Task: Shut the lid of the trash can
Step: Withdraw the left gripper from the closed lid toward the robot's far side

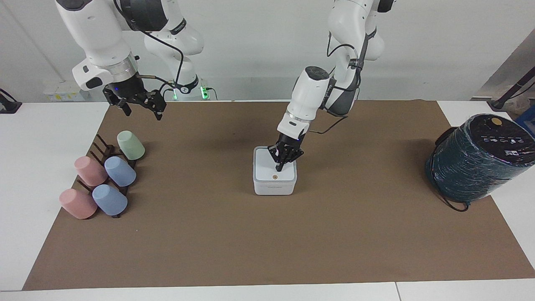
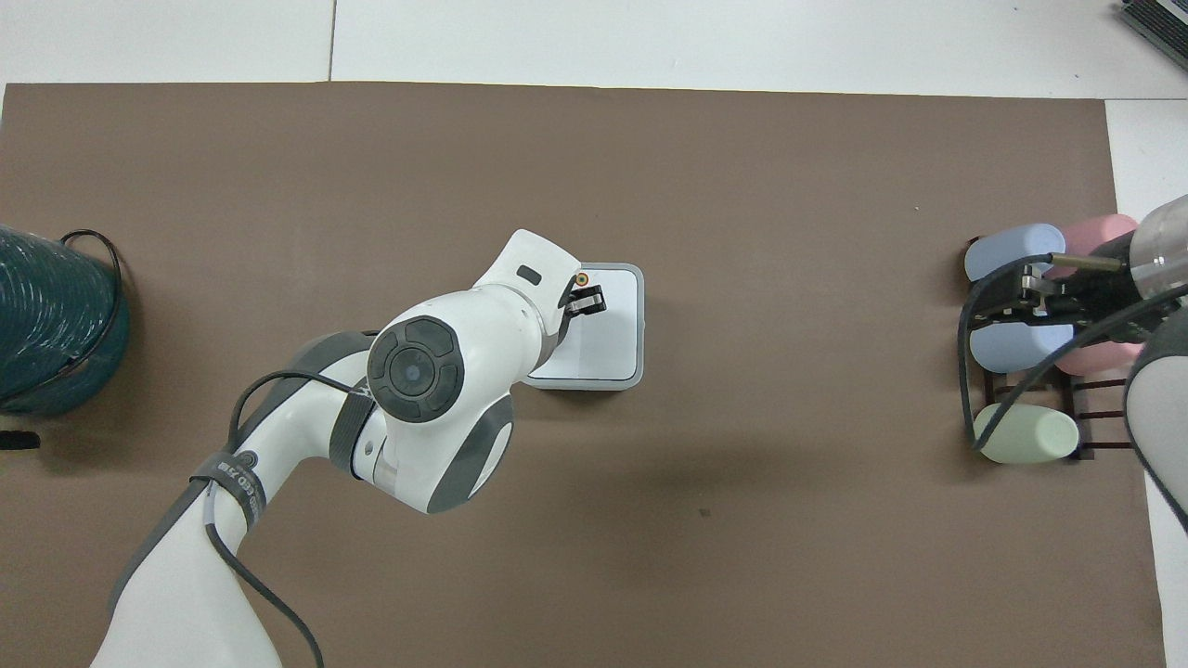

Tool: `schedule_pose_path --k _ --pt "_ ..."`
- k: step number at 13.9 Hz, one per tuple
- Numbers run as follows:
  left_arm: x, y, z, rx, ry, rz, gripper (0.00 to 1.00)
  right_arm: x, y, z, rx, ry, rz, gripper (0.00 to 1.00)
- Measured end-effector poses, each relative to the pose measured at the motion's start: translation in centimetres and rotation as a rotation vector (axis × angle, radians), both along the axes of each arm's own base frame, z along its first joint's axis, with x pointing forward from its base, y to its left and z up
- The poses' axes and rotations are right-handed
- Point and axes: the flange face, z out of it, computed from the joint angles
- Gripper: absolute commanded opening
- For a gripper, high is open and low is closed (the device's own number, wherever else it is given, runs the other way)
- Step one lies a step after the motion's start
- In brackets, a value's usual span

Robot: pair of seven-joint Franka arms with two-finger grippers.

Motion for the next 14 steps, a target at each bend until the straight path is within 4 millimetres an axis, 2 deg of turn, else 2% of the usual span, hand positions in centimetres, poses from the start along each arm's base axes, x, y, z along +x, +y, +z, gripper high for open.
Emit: schedule_pose_path --k 2,5,6,9,11,12,14 --pt "0.1 0.0 0.1 0.001 -0.005 -0.007 0.02 0.0 0.0 0.0 0.000 0.000 0.000 1.00" --pt "1.0 -0.3 0.7 0.034 0.051 -0.018 0.20 0.0 0.0 0.0 0.000 0.000 0.000 1.00" --pt "1.5 -0.4 1.3 0.059 0.091 -0.026 0.23 0.0 0.0 0.0 0.000 0.000 0.000 1.00" --pt "2.6 0.0 3.2 0.111 0.178 -0.037 0.23 0.0 0.0 0.0 0.000 0.000 0.000 1.00" --pt "3.6 1.4 5.6 0.146 0.223 -0.036 0.23 0.0 0.0 0.0 0.000 0.000 0.000 1.00" --pt "4.3 2.8 7.3 0.168 0.242 -0.042 0.23 0.0 0.0 0.0 0.000 0.000 0.000 1.00" --pt "5.6 6.9 10.6 0.216 0.278 -0.092 0.23 0.0 0.0 0.0 0.000 0.000 0.000 1.00"
